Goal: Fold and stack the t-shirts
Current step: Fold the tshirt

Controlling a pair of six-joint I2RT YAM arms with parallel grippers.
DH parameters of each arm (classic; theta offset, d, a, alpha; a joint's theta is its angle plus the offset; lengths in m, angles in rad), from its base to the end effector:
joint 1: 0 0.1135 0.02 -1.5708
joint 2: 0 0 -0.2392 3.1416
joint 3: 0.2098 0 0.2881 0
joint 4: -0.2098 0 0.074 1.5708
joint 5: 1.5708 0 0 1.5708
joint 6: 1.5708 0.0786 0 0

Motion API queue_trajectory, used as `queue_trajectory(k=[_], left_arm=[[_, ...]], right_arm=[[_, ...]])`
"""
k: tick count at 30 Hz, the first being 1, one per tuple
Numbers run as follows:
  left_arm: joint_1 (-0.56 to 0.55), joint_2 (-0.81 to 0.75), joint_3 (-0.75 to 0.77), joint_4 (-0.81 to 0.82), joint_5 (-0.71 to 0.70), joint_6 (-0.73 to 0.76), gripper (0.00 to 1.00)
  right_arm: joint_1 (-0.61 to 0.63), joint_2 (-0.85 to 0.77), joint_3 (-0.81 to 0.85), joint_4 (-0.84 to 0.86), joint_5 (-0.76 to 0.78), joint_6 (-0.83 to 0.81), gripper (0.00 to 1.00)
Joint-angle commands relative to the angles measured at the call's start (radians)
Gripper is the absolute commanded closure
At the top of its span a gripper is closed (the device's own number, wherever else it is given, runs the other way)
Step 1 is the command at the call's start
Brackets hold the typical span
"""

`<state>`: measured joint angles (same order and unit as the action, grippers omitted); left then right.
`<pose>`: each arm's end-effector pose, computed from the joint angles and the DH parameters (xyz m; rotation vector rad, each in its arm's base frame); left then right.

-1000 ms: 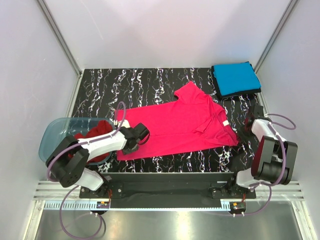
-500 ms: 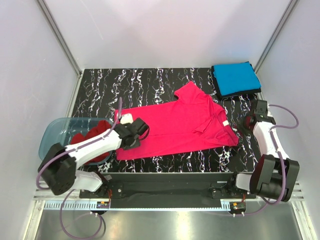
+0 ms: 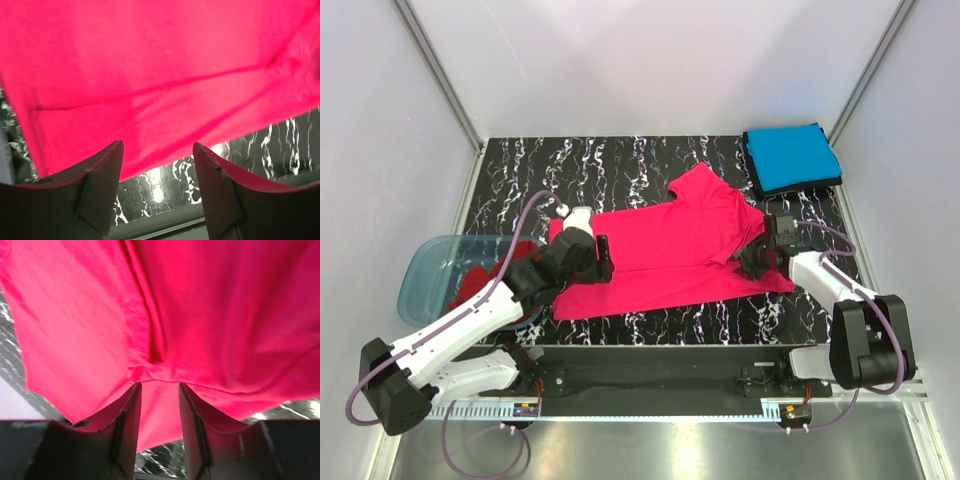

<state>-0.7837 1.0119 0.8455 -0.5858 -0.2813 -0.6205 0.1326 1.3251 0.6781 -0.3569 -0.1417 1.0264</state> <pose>0.2209 -0.1894 0.2267 0.0470 2.3191 -0.3984 0.3002 0.0512 0.0955 1.1093 2.4431 0.5872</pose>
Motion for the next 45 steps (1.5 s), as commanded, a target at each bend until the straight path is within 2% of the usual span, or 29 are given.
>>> queue_trajectory(k=[1, 10, 15, 23, 26, 29, 31, 33, 36, 37, 39, 41, 42, 43, 45], left_arm=[[0.000, -0.042, -0.051, 0.138, 0.090, 0.085, 0.36], [0.003, -0.006, -0.054, 0.139, 0.062, 0.102, 0.35], [0.004, 0.019, -0.059, 0.138, 0.057, 0.100, 0.35], [0.004, 0.036, -0.057, 0.141, 0.063, 0.090, 0.35], [0.006, 0.045, -0.056, 0.144, 0.065, 0.084, 0.35], [0.006, 0.053, -0.056, 0.152, 0.077, 0.079, 0.34], [0.006, 0.050, -0.056, 0.161, 0.094, 0.082, 0.34], [0.006, 0.036, -0.051, 0.159, 0.106, 0.085, 0.34], [0.004, 0.025, -0.051, 0.159, 0.106, 0.093, 0.33], [0.006, 0.018, -0.049, 0.162, 0.102, 0.097, 0.33], [0.006, 0.017, -0.045, 0.162, 0.097, 0.104, 0.33], [0.006, 0.016, -0.042, 0.161, 0.099, 0.105, 0.33], [0.006, 0.016, -0.040, 0.164, 0.103, 0.105, 0.32], [0.006, 0.016, -0.040, 0.164, 0.105, 0.107, 0.32], [0.008, 0.013, -0.039, 0.161, 0.106, 0.110, 0.33]], right_arm=[[0.019, 0.023, 0.027, 0.111, 0.005, 0.081, 0.56], [0.047, 0.138, 0.044, 0.098, 0.037, 0.158, 0.55], [0.053, 0.164, 0.069, 0.098, 0.067, 0.144, 0.57], [0.062, 0.226, 0.146, 0.122, 0.091, 0.075, 0.80], [0.079, 0.265, 0.170, 0.165, 0.059, 0.046, 0.82], [0.107, 0.312, 0.219, 0.182, 0.016, -0.047, 0.77], [0.105, 0.329, 0.267, 0.126, 0.016, -0.131, 0.72], [0.105, 0.315, 0.294, 0.113, 0.030, -0.195, 0.63], [0.105, 0.278, 0.342, 0.079, 0.033, -0.317, 0.56], [0.105, 0.276, 0.383, 0.072, 0.036, -0.366, 0.41], [0.104, 0.296, 0.472, 0.061, 0.042, -0.414, 0.35], [0.105, 0.379, 0.547, 0.061, 0.053, -0.512, 0.35], [0.104, 0.420, 0.637, 0.062, 0.074, -0.550, 0.35], [0.104, 0.516, 0.685, 0.058, 0.083, -0.631, 0.36], [0.098, 0.597, 0.815, 0.042, 0.105, -0.673, 0.38]])
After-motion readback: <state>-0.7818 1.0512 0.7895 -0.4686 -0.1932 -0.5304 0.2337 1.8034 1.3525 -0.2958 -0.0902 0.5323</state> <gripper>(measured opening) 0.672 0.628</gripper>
